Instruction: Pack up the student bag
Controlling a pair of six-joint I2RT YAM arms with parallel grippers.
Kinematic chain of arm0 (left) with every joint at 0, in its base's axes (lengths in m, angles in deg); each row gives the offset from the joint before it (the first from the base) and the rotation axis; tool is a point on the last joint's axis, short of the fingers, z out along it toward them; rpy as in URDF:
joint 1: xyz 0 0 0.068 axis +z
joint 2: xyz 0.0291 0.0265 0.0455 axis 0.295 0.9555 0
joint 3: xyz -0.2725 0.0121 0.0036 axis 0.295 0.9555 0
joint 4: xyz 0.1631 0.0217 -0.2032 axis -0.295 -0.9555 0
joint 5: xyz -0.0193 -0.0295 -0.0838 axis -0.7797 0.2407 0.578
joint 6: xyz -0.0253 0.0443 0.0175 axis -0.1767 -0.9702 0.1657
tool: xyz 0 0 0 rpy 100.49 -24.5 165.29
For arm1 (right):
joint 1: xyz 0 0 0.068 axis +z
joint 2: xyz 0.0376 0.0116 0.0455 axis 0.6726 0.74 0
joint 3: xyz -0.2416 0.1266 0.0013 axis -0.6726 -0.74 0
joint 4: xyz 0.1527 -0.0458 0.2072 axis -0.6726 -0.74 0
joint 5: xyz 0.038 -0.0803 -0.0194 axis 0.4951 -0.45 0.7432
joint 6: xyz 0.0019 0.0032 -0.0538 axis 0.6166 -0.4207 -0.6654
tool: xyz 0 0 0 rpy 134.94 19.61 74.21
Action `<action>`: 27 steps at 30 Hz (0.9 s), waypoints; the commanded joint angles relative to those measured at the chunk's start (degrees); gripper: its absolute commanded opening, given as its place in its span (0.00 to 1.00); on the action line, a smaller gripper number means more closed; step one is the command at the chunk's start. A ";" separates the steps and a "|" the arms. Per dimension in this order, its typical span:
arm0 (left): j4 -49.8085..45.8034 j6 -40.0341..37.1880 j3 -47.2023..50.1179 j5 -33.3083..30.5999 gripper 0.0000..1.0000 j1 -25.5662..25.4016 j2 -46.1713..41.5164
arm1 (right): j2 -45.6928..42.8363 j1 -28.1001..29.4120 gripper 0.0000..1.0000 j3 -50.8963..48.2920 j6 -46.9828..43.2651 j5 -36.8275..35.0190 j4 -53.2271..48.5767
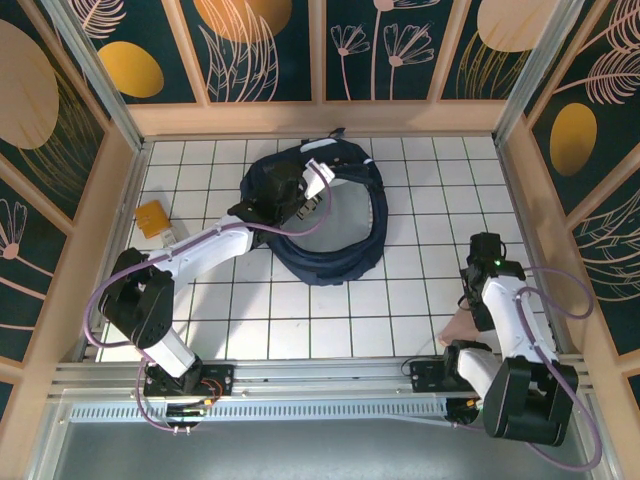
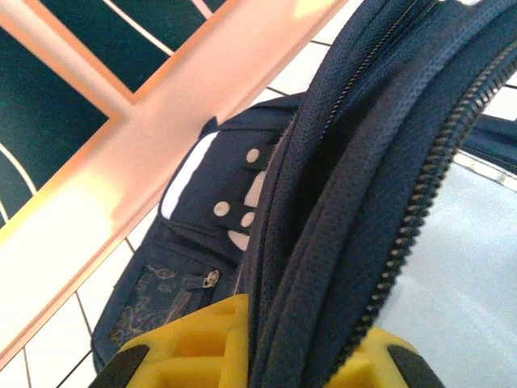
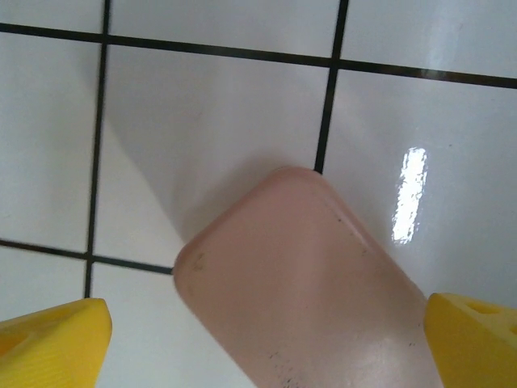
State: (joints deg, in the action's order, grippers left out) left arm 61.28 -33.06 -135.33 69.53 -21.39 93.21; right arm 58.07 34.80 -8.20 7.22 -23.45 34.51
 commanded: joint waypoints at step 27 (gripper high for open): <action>4.94 1.52 9.28 6.93 0.00 0.14 -12.21 | 28.39 25.91 0.99 18.43 -21.62 -0.37 6.72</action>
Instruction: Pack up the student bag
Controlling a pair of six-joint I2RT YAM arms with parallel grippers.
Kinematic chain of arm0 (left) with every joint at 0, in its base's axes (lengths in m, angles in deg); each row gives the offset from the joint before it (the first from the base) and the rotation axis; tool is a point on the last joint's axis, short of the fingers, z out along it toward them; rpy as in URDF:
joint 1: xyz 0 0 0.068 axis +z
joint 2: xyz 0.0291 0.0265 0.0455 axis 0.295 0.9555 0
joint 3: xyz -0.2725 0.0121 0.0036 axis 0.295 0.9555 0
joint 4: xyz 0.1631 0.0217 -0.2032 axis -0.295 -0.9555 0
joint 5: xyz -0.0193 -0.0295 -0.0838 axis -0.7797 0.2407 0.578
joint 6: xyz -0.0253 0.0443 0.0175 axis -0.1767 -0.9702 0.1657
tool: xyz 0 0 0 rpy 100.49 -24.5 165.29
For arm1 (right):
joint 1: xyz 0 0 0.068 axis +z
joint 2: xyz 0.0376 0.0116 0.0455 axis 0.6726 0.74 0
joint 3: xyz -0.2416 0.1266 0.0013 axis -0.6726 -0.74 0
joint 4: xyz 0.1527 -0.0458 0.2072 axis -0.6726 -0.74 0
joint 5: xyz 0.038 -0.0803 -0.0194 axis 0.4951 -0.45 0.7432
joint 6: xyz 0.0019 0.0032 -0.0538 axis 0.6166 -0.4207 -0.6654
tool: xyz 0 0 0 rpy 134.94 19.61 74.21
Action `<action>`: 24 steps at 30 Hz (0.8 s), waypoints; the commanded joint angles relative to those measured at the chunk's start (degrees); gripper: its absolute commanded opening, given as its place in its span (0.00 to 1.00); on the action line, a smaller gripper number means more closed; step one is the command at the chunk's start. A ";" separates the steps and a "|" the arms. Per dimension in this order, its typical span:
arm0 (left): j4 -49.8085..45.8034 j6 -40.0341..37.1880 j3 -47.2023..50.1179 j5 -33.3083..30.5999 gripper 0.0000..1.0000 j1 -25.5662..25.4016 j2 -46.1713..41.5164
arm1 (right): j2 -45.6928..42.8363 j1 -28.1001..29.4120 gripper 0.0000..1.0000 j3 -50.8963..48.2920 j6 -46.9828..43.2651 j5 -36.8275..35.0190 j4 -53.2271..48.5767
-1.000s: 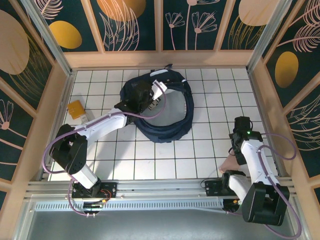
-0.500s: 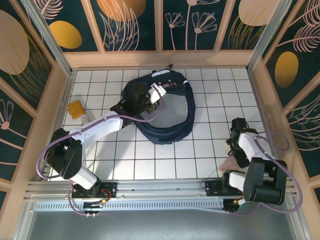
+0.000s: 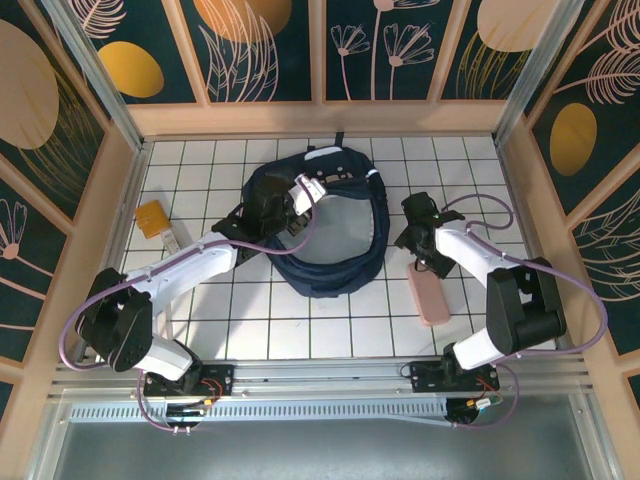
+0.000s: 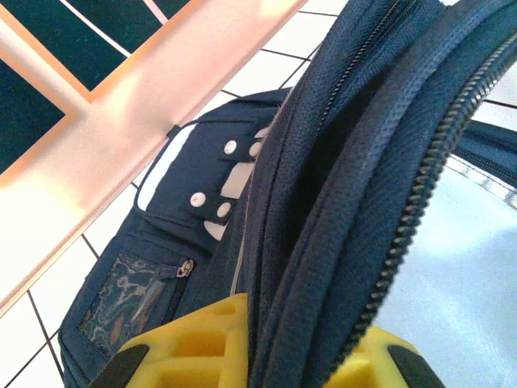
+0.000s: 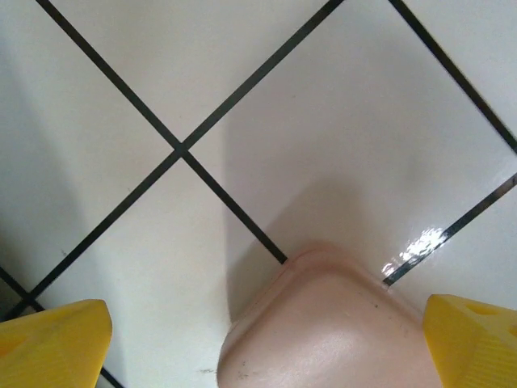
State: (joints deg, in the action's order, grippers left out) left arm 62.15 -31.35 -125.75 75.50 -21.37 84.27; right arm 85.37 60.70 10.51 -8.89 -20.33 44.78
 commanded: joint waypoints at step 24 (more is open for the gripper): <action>1.26 -2.87 1.27 3.99 0.00 0.14 -6.19 | 3.25 -5.76 0.97 3.81 -32.64 18.69 -15.14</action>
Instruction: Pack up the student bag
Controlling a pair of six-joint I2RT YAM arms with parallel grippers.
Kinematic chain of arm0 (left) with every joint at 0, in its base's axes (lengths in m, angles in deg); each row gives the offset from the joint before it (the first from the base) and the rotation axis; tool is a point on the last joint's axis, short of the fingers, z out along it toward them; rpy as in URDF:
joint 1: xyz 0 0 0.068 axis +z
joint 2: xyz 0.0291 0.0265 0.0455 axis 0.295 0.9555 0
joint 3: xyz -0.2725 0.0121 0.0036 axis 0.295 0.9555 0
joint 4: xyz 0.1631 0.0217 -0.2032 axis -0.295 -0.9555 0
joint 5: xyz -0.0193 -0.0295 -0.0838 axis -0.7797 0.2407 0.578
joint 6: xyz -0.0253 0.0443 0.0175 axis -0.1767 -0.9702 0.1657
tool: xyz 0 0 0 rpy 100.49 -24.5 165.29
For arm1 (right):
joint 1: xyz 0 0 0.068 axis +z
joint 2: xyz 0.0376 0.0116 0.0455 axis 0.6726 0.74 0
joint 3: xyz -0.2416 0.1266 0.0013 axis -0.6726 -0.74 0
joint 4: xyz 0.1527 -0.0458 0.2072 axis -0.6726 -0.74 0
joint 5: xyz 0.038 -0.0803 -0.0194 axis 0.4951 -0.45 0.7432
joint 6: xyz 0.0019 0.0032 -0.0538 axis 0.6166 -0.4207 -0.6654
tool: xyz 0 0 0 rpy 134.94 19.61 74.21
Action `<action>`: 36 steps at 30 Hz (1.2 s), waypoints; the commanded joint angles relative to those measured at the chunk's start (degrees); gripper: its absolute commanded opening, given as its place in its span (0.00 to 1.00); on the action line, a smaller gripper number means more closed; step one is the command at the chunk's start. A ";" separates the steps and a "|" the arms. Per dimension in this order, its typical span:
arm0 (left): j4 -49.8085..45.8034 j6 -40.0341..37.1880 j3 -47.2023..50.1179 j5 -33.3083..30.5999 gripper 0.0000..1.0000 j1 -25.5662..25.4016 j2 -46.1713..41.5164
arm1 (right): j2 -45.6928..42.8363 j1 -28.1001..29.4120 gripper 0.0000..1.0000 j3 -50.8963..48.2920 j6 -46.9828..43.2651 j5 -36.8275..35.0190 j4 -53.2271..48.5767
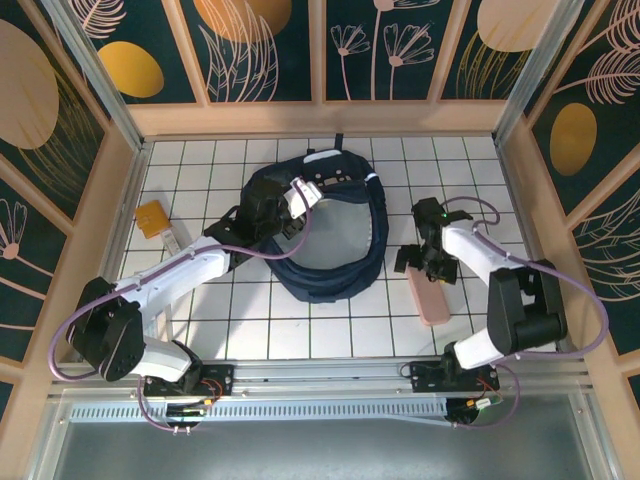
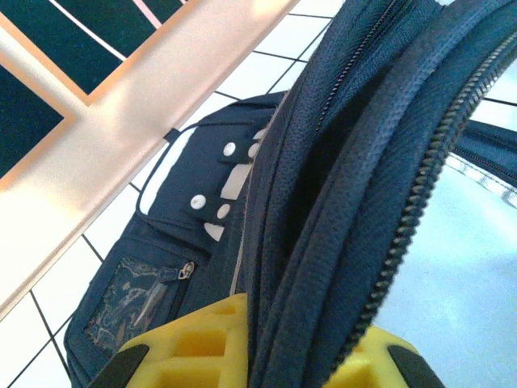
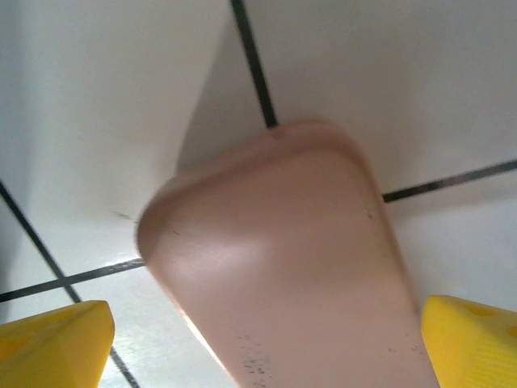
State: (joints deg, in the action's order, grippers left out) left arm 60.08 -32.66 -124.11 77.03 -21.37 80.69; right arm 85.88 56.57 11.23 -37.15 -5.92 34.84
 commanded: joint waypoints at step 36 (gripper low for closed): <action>1.40 0.33 -3.22 5.13 0.00 0.13 -3.82 | -4.07 -6.00 0.20 2.36 1.68 6.21 -4.49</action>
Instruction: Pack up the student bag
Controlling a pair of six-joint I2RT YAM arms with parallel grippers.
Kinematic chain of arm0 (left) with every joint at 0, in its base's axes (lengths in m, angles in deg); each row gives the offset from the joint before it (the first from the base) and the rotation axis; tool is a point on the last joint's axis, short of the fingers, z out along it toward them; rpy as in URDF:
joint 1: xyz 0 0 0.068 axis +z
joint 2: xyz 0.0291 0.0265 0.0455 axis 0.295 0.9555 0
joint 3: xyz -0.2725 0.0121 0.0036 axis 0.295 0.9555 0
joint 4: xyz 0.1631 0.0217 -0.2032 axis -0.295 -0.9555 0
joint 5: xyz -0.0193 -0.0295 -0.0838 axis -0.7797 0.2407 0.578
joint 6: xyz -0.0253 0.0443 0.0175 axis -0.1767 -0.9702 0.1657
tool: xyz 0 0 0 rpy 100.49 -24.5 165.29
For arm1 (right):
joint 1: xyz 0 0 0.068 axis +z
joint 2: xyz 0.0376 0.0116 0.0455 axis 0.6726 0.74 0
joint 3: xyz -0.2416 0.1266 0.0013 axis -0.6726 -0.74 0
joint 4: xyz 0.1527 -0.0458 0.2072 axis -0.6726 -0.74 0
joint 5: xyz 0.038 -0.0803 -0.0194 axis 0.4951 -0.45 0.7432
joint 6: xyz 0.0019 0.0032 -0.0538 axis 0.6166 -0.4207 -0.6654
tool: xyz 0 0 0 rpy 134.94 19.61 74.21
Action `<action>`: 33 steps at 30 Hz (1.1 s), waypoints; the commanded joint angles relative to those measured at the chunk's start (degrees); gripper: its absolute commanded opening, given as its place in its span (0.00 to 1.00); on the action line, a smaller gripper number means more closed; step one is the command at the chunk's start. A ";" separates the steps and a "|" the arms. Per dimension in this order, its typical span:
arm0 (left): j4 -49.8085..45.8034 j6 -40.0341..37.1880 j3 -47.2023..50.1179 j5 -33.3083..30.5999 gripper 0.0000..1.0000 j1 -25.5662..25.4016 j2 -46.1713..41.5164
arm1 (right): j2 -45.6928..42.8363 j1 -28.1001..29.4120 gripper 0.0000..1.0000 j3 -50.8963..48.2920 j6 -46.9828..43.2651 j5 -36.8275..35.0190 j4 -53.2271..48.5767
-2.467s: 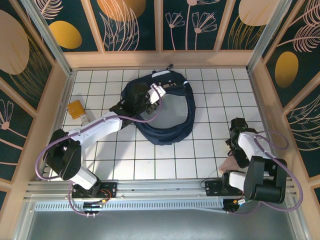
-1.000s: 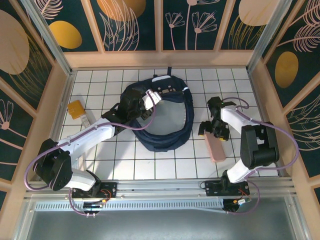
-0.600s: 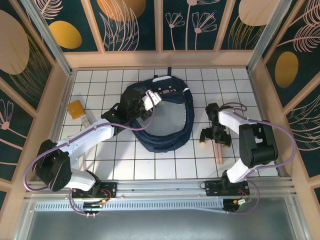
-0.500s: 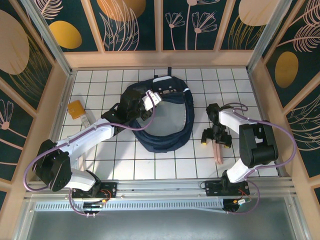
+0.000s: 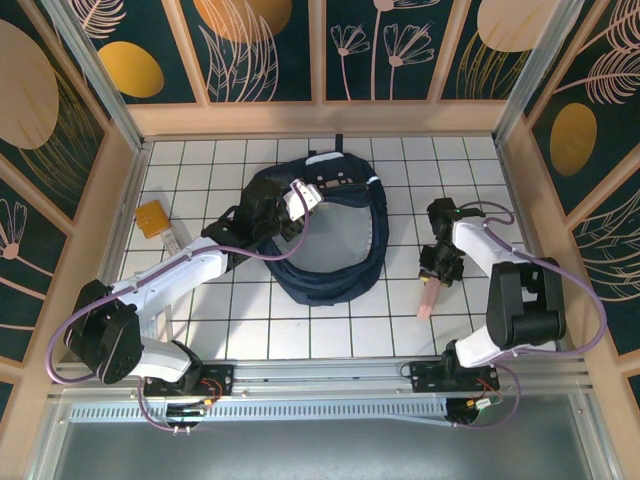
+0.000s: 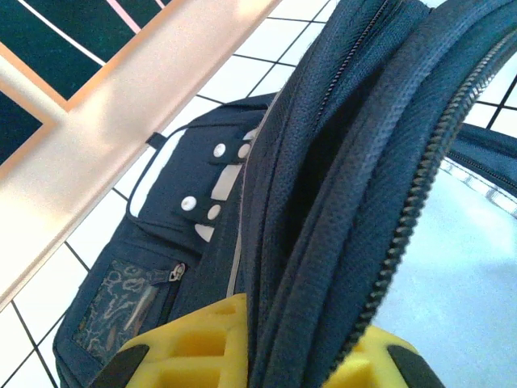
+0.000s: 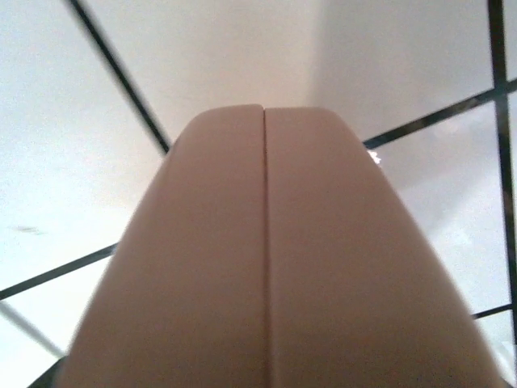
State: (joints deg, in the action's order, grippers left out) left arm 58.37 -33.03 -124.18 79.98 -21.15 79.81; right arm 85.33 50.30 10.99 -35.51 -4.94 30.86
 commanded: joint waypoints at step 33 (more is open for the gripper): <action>-11.84 23.90 -33.72 3.44 0.00 -0.19 8.70 | 19.09 28.63 0.14 6.68 67.56 -13.10 83.59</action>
State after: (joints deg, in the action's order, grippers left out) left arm 38.37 -13.63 -155.17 80.44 -21.08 92.47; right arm 100.69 79.72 13.77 29.91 -13.66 105.21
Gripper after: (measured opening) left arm 0.106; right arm 0.329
